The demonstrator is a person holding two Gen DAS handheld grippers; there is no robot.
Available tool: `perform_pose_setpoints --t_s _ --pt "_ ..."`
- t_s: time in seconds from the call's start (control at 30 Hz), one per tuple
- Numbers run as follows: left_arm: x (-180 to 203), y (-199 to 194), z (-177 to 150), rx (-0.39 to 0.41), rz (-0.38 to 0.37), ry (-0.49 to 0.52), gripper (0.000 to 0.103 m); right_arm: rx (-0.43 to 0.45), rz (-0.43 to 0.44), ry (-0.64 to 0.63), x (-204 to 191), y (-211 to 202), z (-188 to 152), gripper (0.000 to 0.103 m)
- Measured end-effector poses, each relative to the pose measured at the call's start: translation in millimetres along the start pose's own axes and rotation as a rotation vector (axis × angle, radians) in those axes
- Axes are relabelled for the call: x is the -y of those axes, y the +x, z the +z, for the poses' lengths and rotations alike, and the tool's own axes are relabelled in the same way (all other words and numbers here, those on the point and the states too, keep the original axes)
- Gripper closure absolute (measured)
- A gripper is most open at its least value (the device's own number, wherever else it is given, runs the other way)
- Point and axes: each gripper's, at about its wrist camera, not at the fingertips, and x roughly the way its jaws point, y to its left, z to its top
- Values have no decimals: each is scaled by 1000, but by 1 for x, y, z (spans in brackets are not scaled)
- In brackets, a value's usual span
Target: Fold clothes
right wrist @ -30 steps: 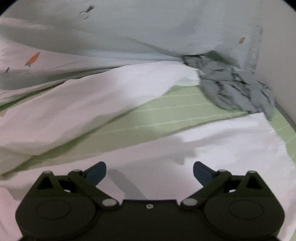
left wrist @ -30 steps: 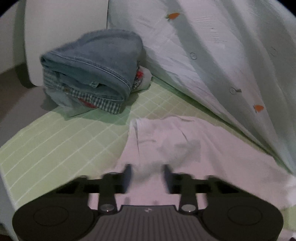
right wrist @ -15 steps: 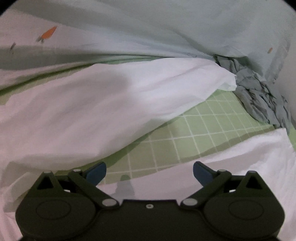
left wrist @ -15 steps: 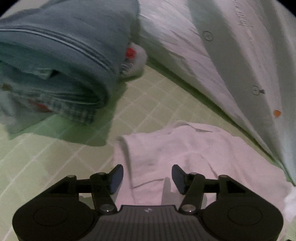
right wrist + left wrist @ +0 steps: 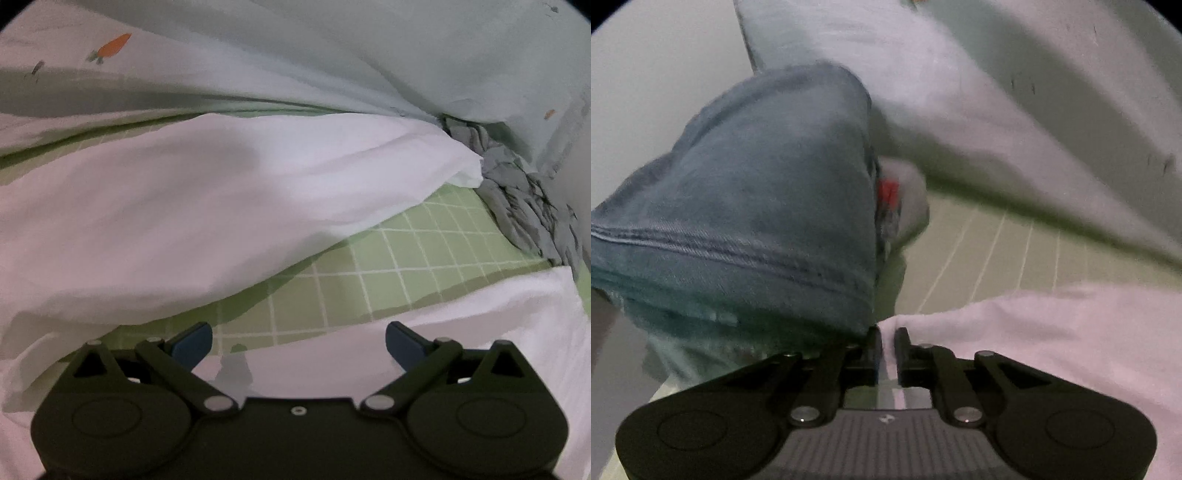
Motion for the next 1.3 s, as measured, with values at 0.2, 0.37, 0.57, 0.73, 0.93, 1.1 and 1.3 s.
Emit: perform_pose_setpoints --t_s 0.2,0.37,0.57,0.73,0.93,1.1,1.3 --pt "10 -39 -17 -27 -93 -87 36 14 14 159 40 9 3 2" --pt "43 -70 -33 -18 -191 -12 13 28 37 328 78 29 11 2" --pt "98 -78 -54 -135 -306 36 13 125 54 440 120 61 52 11" --pt "138 -63 -61 -229 -346 32 13 193 68 604 176 99 97 32" --pt "152 -53 -63 -276 -309 12 13 111 83 705 219 165 129 69" --pt "148 -61 -62 -277 -281 -23 13 179 114 629 218 147 134 101" --pt "145 -83 -60 -251 -309 -48 13 378 108 598 229 22 82 101"
